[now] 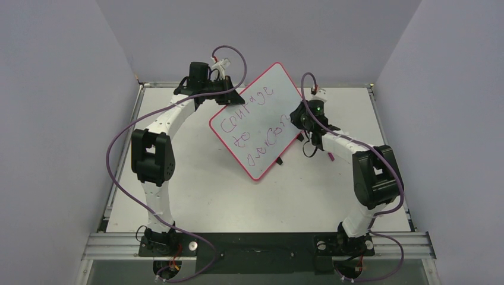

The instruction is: Write a sentence on the whiteboard

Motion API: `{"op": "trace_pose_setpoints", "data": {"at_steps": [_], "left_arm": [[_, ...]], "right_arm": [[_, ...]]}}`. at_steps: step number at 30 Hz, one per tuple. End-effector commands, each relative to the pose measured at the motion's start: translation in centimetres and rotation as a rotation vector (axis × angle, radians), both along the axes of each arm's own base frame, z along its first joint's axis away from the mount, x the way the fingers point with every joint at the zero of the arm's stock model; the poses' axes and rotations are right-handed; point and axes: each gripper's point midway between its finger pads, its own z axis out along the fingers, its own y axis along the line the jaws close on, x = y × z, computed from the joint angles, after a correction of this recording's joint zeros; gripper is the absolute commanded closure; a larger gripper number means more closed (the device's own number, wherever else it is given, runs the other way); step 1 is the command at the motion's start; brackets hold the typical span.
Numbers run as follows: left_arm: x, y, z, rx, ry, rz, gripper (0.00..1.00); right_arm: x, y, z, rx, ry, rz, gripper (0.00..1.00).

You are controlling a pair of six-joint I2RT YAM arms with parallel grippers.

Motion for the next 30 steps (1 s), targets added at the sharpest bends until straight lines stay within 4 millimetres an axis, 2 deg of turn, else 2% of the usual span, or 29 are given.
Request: {"op": "trace_pose_setpoints", "data": {"at_steps": [1, 7, 18, 25, 30], "left_arm": [[0.1, -0.2, 1.4, 0.044, -0.128, -0.033, 1.0], [0.1, -0.2, 1.4, 0.042, -0.128, -0.035, 1.0], [0.2, -0.2, 1.0, 0.047, -0.122, -0.033, 1.0], [0.3, -0.2, 0.8, 0.049, -0.117, -0.033, 1.0], [0.3, -0.2, 0.7, 0.05, -0.116, -0.033, 1.0]], "right_arm": [[-2.3, 0.5, -2.3, 0.016, 0.069, 0.022, 1.0], [-2.2, 0.5, -1.2, 0.02, 0.05, 0.021, 1.0], [0.8, 1.3, 1.3, 0.019, 0.01, 0.026, 1.0], [2.5, 1.0, 1.3, 0.019, 0.009, 0.01, 1.0], [2.9, 0.3, 0.8, 0.013, 0.021, -0.005, 1.0]]}}
